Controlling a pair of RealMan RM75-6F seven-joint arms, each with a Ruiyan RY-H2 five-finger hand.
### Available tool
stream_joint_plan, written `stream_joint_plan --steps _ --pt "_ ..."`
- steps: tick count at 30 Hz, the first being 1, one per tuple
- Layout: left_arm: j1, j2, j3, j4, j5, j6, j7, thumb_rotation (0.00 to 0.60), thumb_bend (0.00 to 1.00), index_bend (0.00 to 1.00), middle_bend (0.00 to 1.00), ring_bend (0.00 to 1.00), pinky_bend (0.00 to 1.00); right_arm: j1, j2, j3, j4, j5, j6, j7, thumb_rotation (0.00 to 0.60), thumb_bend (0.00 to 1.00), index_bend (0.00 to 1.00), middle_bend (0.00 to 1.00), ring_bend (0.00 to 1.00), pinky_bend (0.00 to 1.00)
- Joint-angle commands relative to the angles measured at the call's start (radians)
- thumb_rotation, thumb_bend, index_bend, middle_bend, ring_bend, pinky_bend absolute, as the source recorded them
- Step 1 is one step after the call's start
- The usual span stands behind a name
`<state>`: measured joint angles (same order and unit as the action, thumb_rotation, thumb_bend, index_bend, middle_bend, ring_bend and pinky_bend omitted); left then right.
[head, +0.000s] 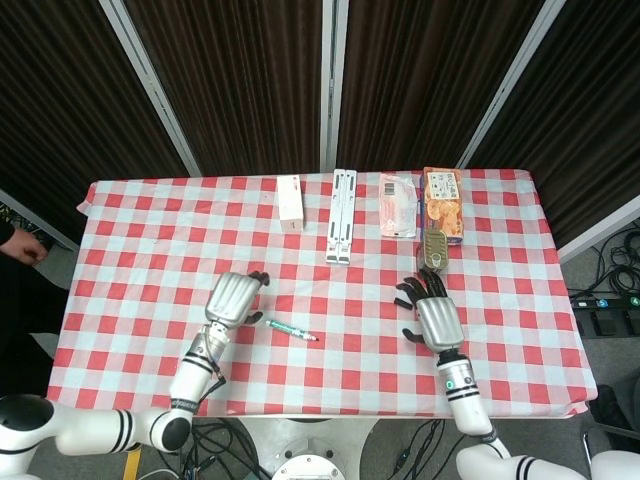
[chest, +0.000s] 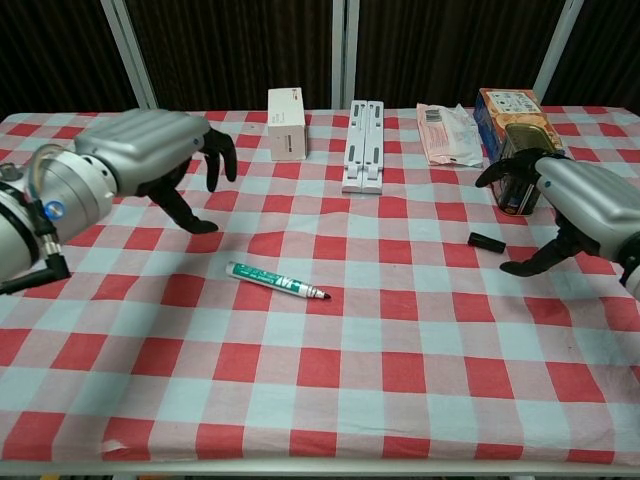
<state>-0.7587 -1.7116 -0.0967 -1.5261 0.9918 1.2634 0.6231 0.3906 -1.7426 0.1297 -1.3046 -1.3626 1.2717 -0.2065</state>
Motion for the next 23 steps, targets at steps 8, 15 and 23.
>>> stream_joint_plan --steps 8,15,23 --pt "0.308 0.233 0.15 -0.071 0.255 0.326 -0.265 0.6 0.14 0.33 0.28 0.21 0.28 -0.218 0.217 -0.156 -0.104 -0.136 0.264 0.11 0.6 0.0 0.18 0.15 0.0 0.0" --pt "0.488 0.231 0.248 0.037 0.341 0.431 -0.395 0.6 0.13 0.28 0.25 0.17 0.23 -0.321 0.249 -0.24 -0.083 -0.173 0.321 0.095 0.6 0.0 0.1 0.1 0.0 0.0" --pt "0.606 0.204 0.271 0.101 0.396 0.469 -0.445 0.6 0.13 0.28 0.25 0.17 0.22 -0.366 0.212 -0.263 -0.051 -0.222 0.338 0.088 0.6 0.0 0.09 0.1 0.0 0.0"
